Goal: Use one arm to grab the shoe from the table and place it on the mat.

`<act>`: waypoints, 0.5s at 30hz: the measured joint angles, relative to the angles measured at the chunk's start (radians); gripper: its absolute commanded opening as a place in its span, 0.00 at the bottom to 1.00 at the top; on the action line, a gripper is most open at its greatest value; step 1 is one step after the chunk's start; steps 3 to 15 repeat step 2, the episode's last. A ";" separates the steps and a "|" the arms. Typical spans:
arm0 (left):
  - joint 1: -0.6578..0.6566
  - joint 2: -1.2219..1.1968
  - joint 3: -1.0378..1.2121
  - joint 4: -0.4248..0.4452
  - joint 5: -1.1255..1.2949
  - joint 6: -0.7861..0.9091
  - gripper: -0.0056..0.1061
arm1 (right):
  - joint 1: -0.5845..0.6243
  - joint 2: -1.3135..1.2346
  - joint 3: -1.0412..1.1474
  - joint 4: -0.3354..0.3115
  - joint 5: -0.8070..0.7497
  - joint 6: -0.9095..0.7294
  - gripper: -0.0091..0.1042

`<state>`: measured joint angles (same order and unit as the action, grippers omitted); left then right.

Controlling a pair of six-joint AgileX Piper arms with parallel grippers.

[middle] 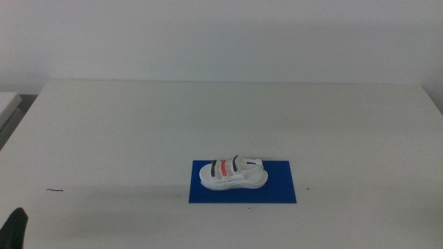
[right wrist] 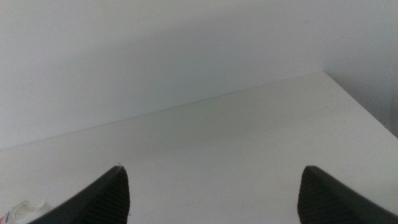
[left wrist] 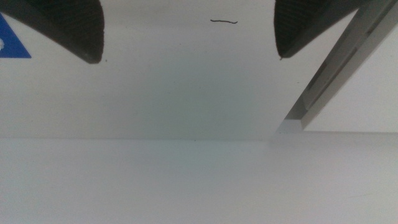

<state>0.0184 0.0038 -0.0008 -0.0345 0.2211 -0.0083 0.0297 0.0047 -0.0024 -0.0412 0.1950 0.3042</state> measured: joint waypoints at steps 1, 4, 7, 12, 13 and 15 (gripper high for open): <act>0.000 0.000 0.000 0.000 0.000 0.002 0.89 | 0.000 0.000 0.000 0.000 0.000 0.000 0.78; 0.000 0.000 0.000 0.000 0.000 0.008 0.89 | 0.000 0.000 0.000 0.000 0.000 0.000 0.78; 0.000 0.000 0.000 0.000 0.000 0.008 0.89 | 0.000 0.000 0.000 0.000 0.000 0.000 0.78; 0.000 0.000 0.000 0.000 0.000 0.008 0.89 | 0.000 0.000 0.000 0.000 0.000 0.000 0.78; 0.000 0.000 0.000 0.000 0.000 0.008 0.89 | 0.000 0.000 0.000 0.000 0.000 0.000 0.78; 0.000 0.000 0.000 0.000 0.000 0.008 0.89 | 0.000 0.000 0.000 0.000 0.000 0.000 0.78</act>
